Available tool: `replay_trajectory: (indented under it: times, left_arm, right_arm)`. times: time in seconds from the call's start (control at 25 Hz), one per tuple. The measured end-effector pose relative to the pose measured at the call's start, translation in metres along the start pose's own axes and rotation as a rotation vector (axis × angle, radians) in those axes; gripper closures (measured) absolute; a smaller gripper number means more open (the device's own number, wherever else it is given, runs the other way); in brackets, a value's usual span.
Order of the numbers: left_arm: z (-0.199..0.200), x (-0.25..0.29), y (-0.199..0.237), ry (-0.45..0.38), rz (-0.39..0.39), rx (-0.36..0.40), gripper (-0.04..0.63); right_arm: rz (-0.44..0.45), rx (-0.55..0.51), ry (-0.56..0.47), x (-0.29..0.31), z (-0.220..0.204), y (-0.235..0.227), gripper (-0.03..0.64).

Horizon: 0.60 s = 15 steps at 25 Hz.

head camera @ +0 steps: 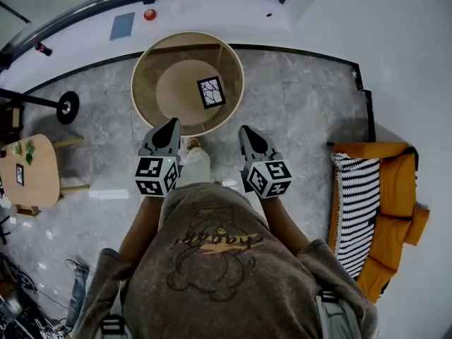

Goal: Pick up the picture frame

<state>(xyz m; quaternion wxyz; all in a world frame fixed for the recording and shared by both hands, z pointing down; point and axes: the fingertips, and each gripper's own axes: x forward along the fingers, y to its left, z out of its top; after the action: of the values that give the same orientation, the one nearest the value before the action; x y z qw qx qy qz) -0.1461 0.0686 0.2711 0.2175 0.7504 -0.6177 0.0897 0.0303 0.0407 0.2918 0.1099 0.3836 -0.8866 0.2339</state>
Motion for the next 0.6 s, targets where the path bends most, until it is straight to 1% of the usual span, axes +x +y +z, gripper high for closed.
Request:
replay_trajectory:
  times: [0.32, 0.6]
  left_arm:
    - [0.033, 0.043, 0.032, 0.012, -0.037, 0.017, 0.578]
    - [0.055, 0.077, 0.055, 0.019, -0.073, 0.025, 0.578]
  right_arm:
    - [-0.014, -0.003, 0.001, 0.046, 0.030, -0.005, 0.600]
    - [-0.055, 0.005, -0.014, 0.080, 0.050, -0.015, 0.600]
